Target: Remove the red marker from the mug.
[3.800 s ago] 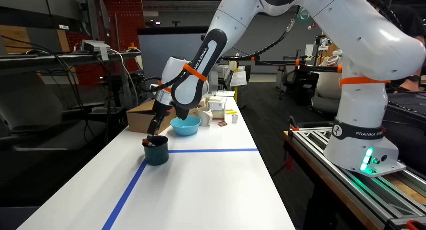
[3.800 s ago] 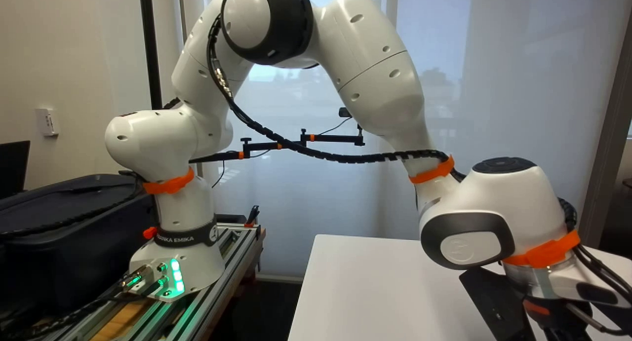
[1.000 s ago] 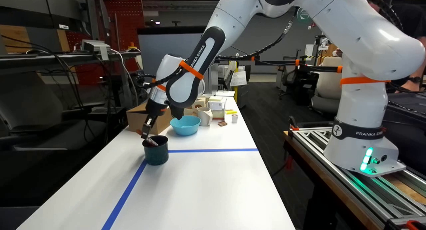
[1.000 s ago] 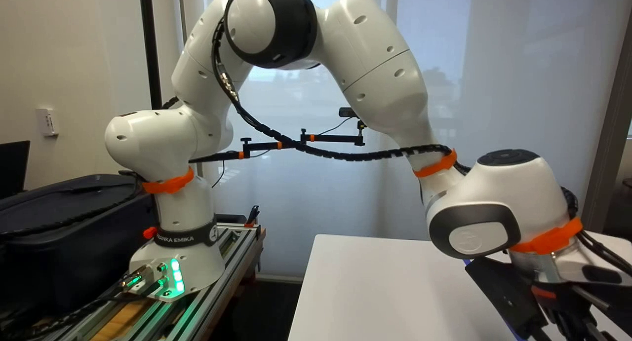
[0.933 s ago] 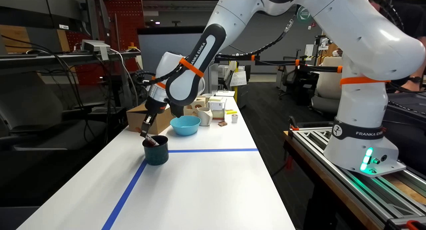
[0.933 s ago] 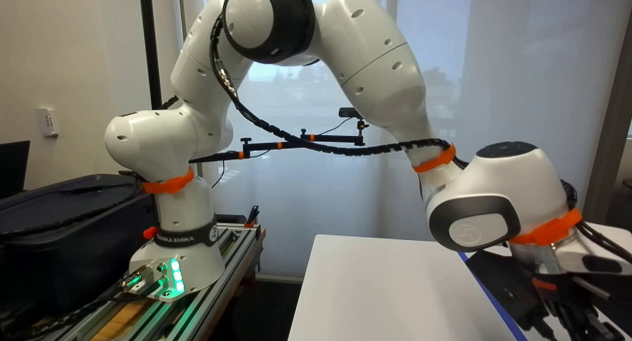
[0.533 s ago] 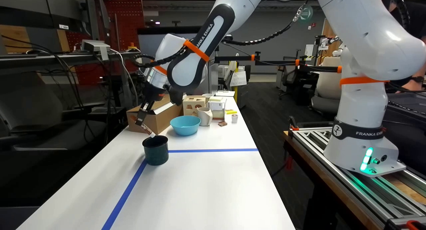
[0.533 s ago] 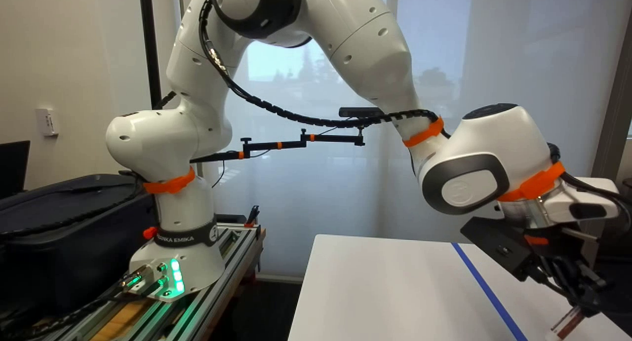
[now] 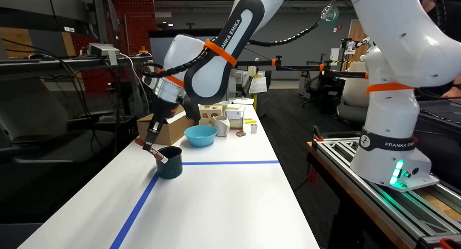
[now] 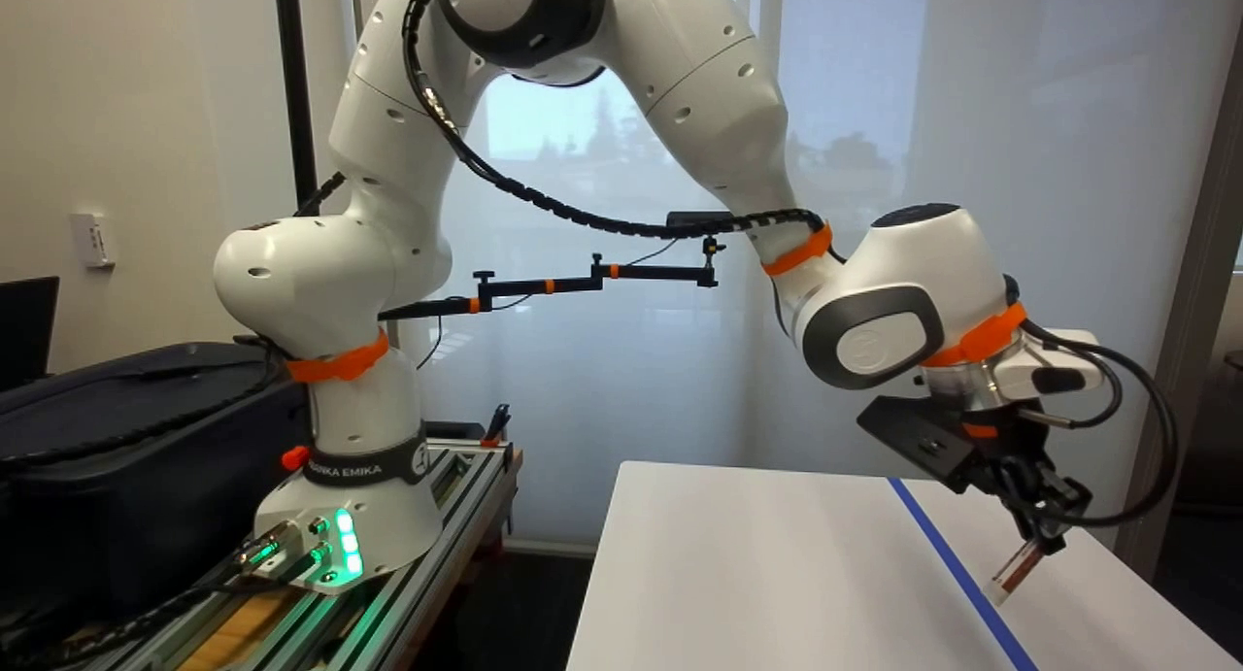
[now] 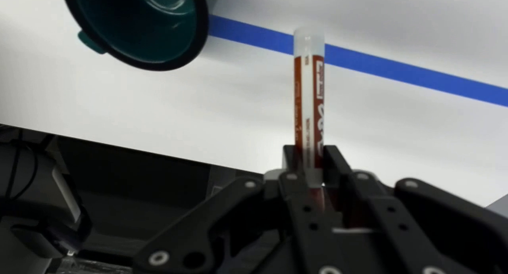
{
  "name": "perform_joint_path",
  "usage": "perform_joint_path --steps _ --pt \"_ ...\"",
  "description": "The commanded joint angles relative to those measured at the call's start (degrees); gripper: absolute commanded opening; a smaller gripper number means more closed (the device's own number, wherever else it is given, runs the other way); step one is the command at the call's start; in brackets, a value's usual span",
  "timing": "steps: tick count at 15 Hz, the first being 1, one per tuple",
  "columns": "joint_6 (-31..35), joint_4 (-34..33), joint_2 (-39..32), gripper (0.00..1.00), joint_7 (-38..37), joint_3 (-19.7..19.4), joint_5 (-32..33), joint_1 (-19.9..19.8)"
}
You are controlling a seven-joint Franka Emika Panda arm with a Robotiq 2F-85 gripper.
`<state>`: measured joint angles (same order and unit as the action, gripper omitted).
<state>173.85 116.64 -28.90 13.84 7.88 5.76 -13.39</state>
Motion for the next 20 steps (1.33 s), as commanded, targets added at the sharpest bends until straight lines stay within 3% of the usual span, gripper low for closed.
perform_joint_path --steps 1,4,8,18,19,20 --pt "-3.6 0.3 -1.0 0.05 -1.7 -3.7 0.2 4.6" --pt "-8.5 -0.9 -2.8 0.05 -4.9 -8.8 1.6 9.5" --pt "-13.2 -2.3 -5.4 0.05 -6.9 -12.2 2.5 12.6" --pt "-18.3 -7.1 -12.6 0.05 -7.8 -12.9 2.6 12.9" --pt "-18.2 -7.3 -12.7 0.1 -7.7 -12.8 2.5 12.8" --pt "-18.0 -7.4 -12.7 0.29 -7.9 -13.0 2.7 13.1"
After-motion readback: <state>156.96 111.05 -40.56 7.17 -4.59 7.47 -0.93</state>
